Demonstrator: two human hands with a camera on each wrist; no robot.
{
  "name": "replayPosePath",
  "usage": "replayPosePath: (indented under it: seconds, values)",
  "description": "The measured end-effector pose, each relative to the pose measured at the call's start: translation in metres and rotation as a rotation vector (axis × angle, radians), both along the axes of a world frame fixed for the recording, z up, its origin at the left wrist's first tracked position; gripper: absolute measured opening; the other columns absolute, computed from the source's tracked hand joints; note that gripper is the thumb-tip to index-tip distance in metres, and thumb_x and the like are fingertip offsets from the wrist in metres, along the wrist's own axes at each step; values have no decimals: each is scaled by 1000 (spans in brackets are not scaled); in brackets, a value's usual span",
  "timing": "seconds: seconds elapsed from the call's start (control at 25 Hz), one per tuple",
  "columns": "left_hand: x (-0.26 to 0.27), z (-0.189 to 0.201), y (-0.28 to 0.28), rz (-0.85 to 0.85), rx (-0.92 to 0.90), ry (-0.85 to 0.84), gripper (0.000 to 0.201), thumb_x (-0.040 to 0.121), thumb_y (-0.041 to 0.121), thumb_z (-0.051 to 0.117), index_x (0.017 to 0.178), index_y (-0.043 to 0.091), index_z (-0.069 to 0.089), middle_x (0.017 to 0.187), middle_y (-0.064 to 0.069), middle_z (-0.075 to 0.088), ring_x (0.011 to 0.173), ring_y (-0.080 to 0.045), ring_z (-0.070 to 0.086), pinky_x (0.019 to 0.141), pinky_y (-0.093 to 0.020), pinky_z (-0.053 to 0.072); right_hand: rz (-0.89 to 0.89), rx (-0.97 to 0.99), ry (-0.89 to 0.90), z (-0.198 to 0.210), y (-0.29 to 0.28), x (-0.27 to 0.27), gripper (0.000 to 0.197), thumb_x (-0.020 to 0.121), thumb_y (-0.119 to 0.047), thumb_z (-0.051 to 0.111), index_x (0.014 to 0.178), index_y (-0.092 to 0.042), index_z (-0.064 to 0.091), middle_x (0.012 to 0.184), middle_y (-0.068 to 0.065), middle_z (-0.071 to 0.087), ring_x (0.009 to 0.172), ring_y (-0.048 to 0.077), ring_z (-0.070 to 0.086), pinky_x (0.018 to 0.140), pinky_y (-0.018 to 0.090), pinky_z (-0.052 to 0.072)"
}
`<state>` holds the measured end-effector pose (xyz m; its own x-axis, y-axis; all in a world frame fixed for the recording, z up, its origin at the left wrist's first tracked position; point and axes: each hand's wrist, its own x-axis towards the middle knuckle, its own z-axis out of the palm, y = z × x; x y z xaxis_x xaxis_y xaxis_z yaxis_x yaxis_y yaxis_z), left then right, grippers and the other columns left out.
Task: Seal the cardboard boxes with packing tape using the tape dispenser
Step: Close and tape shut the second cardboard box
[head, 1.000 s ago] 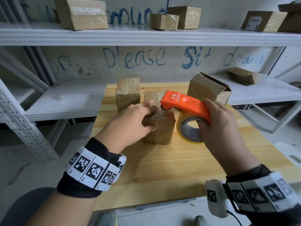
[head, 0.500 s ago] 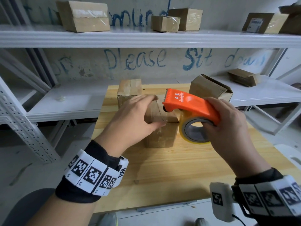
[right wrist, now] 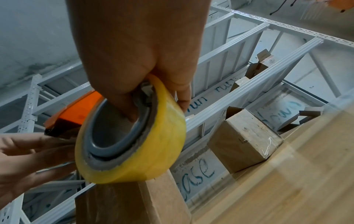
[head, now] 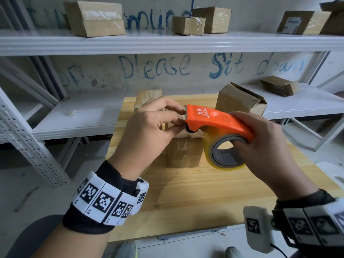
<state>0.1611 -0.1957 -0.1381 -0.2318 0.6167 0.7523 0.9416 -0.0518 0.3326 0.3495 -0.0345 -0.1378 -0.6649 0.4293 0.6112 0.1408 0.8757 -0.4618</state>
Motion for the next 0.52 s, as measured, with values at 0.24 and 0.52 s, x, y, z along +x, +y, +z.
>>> replayPosePath:
  seconds: [0.24, 0.52]
  values:
    - [-6, 2, -4, 16, -20, 272, 14, 85, 5, 73, 73, 7, 66, 101, -1, 70, 95, -20, 63, 68, -40, 55, 3, 123, -24, 2, 16, -2, 59, 64, 11, 64, 120, -9, 66, 94, 1, 64, 79, 1, 48, 77, -2, 34]
    - [-8, -4, -6, 8, -11, 294, 19, 88, 4, 75, 71, 6, 66, 93, -4, 70, 90, -26, 68, 97, -47, 51, 28, 162, -41, -3, 24, 2, 71, 54, 21, 64, 121, -3, 65, 100, 9, 65, 86, 14, 56, 81, 9, 40]
